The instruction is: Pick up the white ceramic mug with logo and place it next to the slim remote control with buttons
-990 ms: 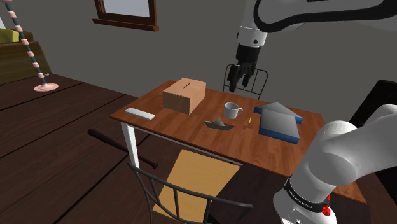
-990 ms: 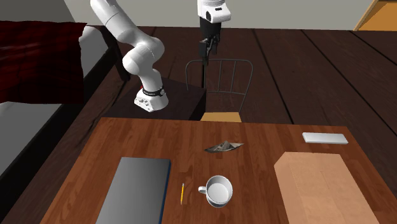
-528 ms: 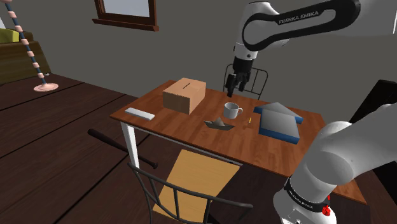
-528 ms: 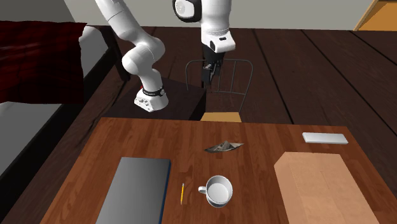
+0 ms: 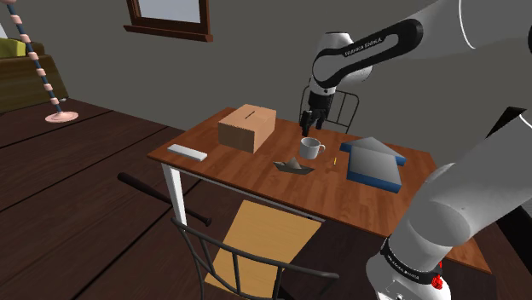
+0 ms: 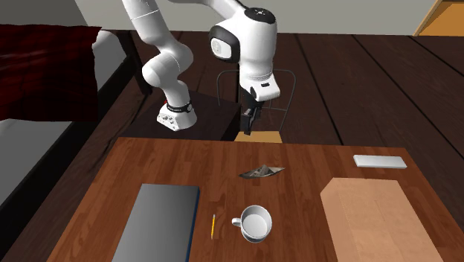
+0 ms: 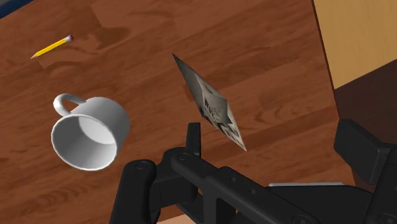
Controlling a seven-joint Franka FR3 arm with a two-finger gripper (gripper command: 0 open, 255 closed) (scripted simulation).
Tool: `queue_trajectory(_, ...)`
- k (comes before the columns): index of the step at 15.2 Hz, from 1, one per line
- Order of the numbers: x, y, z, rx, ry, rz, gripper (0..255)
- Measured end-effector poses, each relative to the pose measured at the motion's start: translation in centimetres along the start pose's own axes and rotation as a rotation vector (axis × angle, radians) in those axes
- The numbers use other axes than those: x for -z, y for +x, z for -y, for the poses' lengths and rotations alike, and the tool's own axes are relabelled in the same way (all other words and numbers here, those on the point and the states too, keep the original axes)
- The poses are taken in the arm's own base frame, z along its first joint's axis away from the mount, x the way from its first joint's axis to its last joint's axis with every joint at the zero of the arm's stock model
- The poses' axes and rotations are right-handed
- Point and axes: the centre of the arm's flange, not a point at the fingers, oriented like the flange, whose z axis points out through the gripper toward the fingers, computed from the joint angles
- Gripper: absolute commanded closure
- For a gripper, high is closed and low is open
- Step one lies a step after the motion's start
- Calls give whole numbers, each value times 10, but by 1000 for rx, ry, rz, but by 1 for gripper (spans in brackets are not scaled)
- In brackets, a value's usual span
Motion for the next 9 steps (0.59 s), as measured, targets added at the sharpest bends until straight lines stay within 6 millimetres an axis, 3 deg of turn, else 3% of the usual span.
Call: queue_trajectory(9, -76, 49, -73, -5, -14, -2, 0)
